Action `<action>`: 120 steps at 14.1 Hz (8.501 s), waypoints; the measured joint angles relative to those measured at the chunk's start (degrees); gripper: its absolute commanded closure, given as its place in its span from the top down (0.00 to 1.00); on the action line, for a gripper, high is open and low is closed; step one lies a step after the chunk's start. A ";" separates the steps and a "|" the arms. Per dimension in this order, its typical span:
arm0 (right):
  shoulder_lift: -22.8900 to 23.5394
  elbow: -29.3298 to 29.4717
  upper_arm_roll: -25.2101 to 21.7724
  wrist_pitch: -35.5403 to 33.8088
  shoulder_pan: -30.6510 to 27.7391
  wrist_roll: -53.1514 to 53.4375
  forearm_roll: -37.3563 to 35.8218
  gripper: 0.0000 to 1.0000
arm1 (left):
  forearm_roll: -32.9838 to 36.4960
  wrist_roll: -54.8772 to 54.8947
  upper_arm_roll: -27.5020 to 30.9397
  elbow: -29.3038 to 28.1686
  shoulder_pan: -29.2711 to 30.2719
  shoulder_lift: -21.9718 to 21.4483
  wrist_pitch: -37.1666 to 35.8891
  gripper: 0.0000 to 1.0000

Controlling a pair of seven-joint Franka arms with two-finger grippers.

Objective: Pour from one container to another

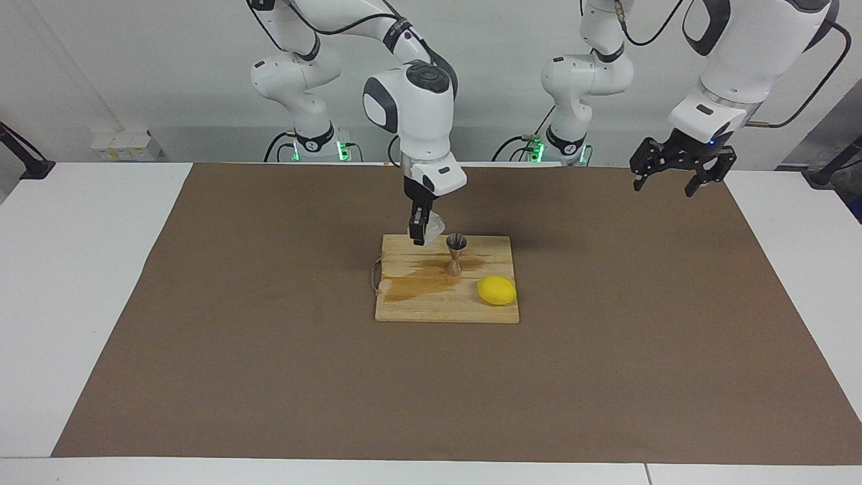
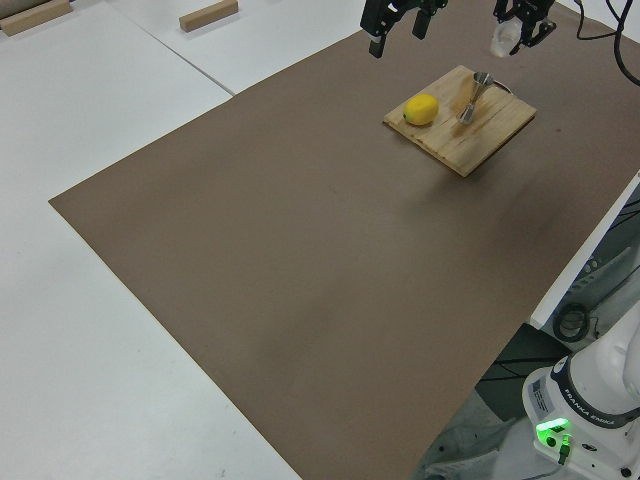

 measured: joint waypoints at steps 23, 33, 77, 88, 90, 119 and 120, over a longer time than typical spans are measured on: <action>-4.86 -16.37 -0.25 8.47 -22.87 -45.67 24.16 0.18 | 0.00 0.00 0.03 0.00 -0.25 0.09 0.12 1.00; -4.88 -23.22 -0.26 15.53 -27.98 -54.98 28.75 0.18 | 0.00 0.00 0.03 0.00 -0.37 0.26 0.15 1.00; -6.56 -26.85 -0.30 19.41 -30.24 -65.42 32.64 1.00 | 0.00 0.00 0.03 0.00 -0.44 0.39 0.22 1.00; -14.73 -17.23 -0.80 7.26 -33.73 -45.60 25.32 1.00 | 0.00 0.00 0.03 0.00 -0.44 0.39 0.30 1.00; -14.82 -13.72 -0.69 3.33 -33.81 -36.45 21.37 1.00 | 0.00 0.00 0.03 0.00 -0.44 0.39 0.30 1.00; -10.62 12.97 -0.30 -30.06 -28.72 51.80 5.19 1.00 | 0.00 1.57 0.52 0.53 -0.40 0.39 1.05 1.00; -10.68 12.91 -0.27 -30.33 -28.71 52.29 5.19 1.00 | 0.00 1.58 0.52 0.53 -0.40 0.39 1.05 1.00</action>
